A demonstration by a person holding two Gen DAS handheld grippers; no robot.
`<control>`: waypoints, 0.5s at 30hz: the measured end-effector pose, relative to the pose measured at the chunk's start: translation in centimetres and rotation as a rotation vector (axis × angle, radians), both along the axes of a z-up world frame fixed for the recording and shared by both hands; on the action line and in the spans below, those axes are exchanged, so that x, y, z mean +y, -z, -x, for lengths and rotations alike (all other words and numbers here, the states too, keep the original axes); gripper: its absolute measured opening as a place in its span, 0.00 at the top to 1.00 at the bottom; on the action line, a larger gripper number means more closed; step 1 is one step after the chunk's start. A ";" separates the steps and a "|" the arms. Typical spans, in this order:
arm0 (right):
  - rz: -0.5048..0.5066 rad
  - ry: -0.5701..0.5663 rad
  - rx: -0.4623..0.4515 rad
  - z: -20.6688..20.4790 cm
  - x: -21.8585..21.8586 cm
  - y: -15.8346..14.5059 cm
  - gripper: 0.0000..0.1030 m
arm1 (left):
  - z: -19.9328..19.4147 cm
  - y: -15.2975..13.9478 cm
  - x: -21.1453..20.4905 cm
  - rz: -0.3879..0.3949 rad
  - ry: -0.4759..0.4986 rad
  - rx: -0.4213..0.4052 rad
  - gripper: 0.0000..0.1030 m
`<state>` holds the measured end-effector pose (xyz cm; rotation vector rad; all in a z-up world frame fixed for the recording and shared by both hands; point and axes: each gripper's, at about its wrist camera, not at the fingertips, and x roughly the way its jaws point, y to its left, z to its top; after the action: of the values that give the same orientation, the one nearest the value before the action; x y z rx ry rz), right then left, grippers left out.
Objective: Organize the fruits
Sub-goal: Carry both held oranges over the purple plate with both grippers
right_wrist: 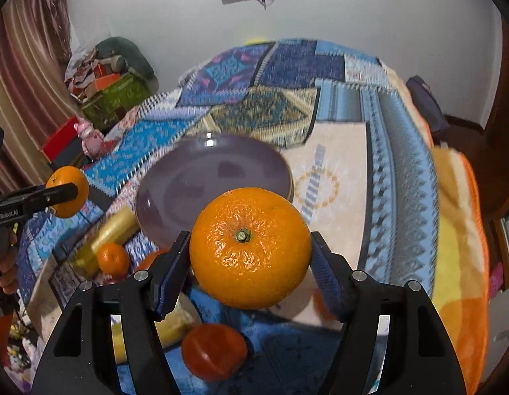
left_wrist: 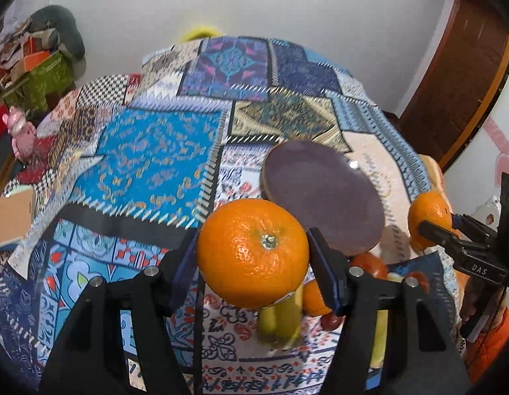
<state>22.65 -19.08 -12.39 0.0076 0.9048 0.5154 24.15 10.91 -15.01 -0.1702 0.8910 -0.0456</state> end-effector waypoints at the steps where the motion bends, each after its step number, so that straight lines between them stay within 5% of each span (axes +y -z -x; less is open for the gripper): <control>1: -0.003 0.002 -0.014 -0.3 0.1 -0.5 0.35 | 0.0 -0.4 -0.3 -0.003 0.002 -0.008 0.38; 15: 0.001 -0.017 -0.119 -3.2 2.8 -3.0 0.35 | -3.3 -3.3 -3.1 -0.004 0.045 -0.084 0.38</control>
<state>25.82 -16.27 -9.38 -0.0313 0.7898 0.5262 27.43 7.76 -11.74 -0.1436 0.8115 -0.0925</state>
